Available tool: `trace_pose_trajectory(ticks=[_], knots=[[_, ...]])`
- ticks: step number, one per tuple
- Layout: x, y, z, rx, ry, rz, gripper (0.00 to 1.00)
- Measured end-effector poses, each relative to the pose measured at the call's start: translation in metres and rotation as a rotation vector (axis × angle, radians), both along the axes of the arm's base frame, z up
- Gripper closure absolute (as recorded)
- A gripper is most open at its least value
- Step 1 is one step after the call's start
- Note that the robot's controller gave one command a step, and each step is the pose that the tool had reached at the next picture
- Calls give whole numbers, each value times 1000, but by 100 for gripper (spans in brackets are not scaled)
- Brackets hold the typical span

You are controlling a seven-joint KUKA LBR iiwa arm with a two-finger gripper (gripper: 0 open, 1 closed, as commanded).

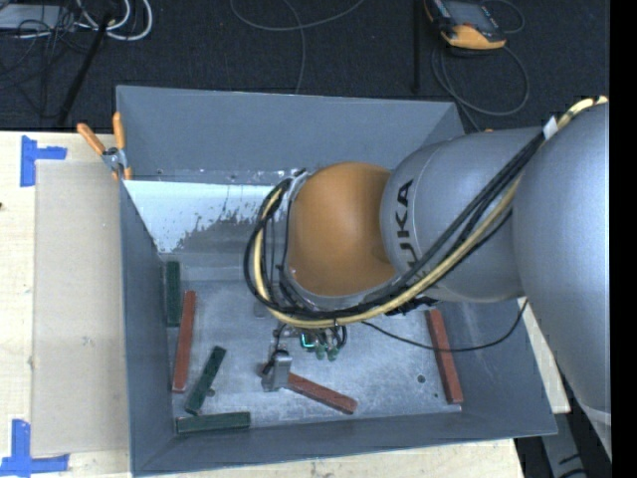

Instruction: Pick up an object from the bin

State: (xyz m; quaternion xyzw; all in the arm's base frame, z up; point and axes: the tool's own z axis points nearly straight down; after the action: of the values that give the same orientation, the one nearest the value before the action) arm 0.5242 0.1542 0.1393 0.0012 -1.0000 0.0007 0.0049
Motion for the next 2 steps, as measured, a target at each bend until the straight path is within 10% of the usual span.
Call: trace_pose_trajectory(ticks=[1, 2], knots=[[-31, -66, -73, -4, 2, -24, 0], [-28, -62, -69, 1, -7, -22, 100]])
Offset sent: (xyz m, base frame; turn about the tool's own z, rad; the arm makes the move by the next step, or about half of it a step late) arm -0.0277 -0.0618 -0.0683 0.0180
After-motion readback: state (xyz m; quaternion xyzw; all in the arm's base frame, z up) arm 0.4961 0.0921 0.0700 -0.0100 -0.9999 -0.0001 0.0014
